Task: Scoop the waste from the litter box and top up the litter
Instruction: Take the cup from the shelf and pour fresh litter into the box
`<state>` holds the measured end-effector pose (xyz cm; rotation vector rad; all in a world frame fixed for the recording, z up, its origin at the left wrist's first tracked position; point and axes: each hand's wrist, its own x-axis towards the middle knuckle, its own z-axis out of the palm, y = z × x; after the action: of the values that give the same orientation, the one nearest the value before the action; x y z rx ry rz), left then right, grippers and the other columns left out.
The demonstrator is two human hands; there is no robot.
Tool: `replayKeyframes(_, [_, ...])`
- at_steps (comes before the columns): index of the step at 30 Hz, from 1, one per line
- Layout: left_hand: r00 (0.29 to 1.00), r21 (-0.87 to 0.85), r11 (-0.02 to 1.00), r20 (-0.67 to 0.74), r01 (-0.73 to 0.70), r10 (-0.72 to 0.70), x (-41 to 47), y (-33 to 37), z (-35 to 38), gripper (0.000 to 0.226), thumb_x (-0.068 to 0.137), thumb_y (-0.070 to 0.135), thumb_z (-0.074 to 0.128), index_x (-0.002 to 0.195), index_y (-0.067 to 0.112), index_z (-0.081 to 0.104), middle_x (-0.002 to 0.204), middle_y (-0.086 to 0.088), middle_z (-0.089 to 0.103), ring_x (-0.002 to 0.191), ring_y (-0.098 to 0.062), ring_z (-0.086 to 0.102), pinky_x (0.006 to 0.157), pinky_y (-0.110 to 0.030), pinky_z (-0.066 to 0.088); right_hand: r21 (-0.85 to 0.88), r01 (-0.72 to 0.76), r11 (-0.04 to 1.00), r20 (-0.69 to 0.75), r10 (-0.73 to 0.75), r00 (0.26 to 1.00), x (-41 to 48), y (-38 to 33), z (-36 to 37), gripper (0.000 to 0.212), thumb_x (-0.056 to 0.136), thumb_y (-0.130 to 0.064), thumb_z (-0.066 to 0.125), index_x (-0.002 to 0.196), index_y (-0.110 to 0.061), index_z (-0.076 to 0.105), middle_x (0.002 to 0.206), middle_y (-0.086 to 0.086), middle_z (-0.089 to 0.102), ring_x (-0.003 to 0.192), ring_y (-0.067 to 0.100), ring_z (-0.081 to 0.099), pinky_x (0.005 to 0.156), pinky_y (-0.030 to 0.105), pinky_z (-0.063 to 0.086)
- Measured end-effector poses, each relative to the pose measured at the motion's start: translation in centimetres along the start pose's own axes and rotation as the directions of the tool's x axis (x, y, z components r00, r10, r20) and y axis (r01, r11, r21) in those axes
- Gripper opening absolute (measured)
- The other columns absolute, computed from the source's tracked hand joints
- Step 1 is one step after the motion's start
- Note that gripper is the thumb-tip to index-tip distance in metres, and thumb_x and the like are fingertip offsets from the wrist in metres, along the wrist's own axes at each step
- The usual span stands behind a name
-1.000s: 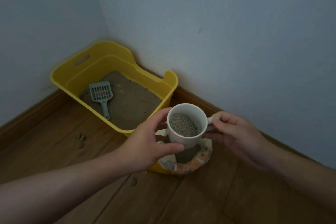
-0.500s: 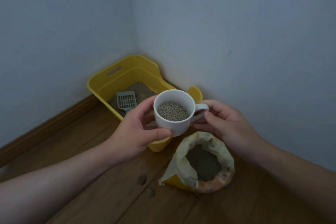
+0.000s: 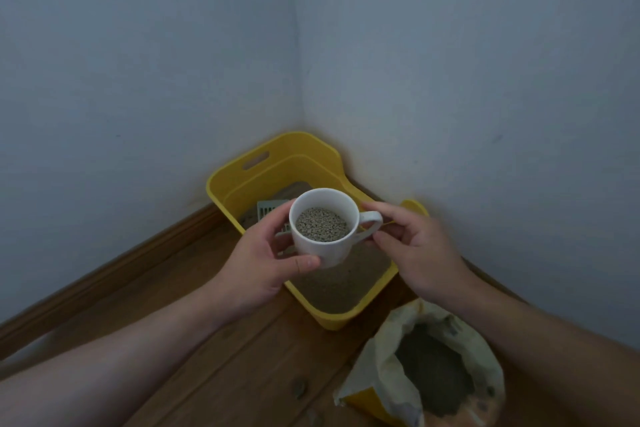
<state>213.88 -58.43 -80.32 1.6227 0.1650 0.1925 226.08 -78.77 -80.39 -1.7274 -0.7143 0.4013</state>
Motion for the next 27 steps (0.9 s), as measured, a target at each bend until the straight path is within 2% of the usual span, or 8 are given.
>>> replayKeyframes(5, [0.997, -0.063, 0.997, -0.066, 0.041, -0.045, 1.2, -1.2, -0.2, 0.074, 0.07, 0.003, 0.079, 0.135, 0.015, 0.046, 0.133, -0.005, 0.06, 0.116, -0.02, 0.063, 0.088, -0.029, 0.054, 0.003, 0.015, 1.0, -0.068, -0.015, 0.998, 1.3, 1.3, 0.8, 0.053, 0.09, 0.004, 0.064, 0.124, -0.036, 0.057, 0.11, -0.009, 0.072, 0.101, 0.009, 0.07, 0.088, 0.031, 0.058])
replayKeyframes(9, [0.987, -0.117, 0.987, -0.104, 0.109, -0.121, 1.9, -2.0, -0.3, 0.067, 0.073, 0.012, 0.074, 0.132, 0.015, 0.042, 0.126, -0.007, 0.064, 0.102, -0.019, 0.069, 0.07, -0.026, 0.055, -0.035, 0.018, 0.999, -0.07, -0.02, 0.997, 1.8, 2.2, 1.3, 0.05, 0.088, 0.001, 0.068, 0.118, -0.037, 0.056, 0.108, -0.012, 0.069, 0.099, 0.005, 0.07, 0.085, 0.027, 0.059])
replayKeyframes(12, [0.979, -0.117, 0.982, -0.128, 0.146, -0.161, 2.4, -2.7, -0.4, 0.059, 0.078, 0.019, 0.07, 0.129, 0.018, 0.041, 0.12, -0.007, 0.068, 0.101, -0.024, 0.068, 0.066, -0.027, 0.056, -0.093, 0.029, 0.995, -0.074, -0.036, 0.997, 2.3, 2.7, 1.7, 0.051, 0.086, -0.001, 0.071, 0.113, -0.041, 0.053, 0.105, -0.011, 0.069, 0.097, 0.002, 0.069, 0.082, 0.023, 0.058])
replayKeyframes(19, [0.962, -0.016, 0.975, -0.162, 0.223, -0.222, 3.7, -4.1, -0.2, 0.049, 0.087, 0.03, 0.063, 0.129, 0.023, 0.04, 0.111, -0.001, 0.072, 0.095, -0.022, 0.071, 0.068, -0.036, 0.059, -0.168, -0.05, 0.985, -0.038, 0.045, 0.998, 3.5, 4.8, 1.7, 0.049, 0.088, -0.007, 0.07, 0.128, -0.029, 0.054, 0.106, -0.014, 0.068, 0.098, -0.003, 0.066, 0.081, 0.016, 0.056])
replayKeyframes(21, [0.955, -0.019, 0.967, -0.153, 0.253, -0.253, 3.8, -4.4, 0.0, 0.043, 0.092, 0.025, 0.061, 0.13, 0.022, 0.041, 0.108, -0.001, 0.072, 0.092, -0.019, 0.071, 0.066, -0.031, 0.058, -0.171, -0.077, 0.982, -0.021, 0.075, 0.997, 3.5, 5.4, 1.5, 0.049, 0.089, -0.008, 0.069, 0.129, -0.029, 0.053, 0.106, -0.013, 0.067, 0.097, -0.004, 0.066, 0.08, 0.015, 0.055])
replayKeyframes(23, [0.948, -0.036, 0.958, -0.137, 0.283, -0.286, 3.9, -4.5, 0.2, 0.04, 0.095, 0.021, 0.058, 0.131, 0.02, 0.042, 0.111, 0.001, 0.069, 0.092, -0.017, 0.07, 0.062, -0.025, 0.057, -0.17, -0.099, 0.981, -0.008, 0.099, 0.995, 3.5, 5.9, 1.4, 0.049, 0.089, -0.008, 0.069, 0.131, -0.027, 0.053, 0.106, -0.011, 0.067, 0.096, -0.004, 0.065, 0.079, 0.014, 0.054])
replayKeyframes(27, [0.94, 0.002, 0.949, -0.14, 0.316, -0.312, 4.0, -4.9, 0.4, 0.044, 0.095, 0.022, 0.058, 0.137, 0.017, 0.046, 0.126, -0.002, 0.057, 0.102, -0.02, 0.064, 0.064, -0.025, 0.057, -0.162, -0.116, 0.98, 0.004, 0.118, 0.993, 3.4, 6.7, 1.2, 0.048, 0.088, -0.01, 0.071, 0.13, -0.025, 0.054, 0.102, -0.01, 0.067, 0.093, -0.004, 0.065, 0.077, 0.011, 0.053])
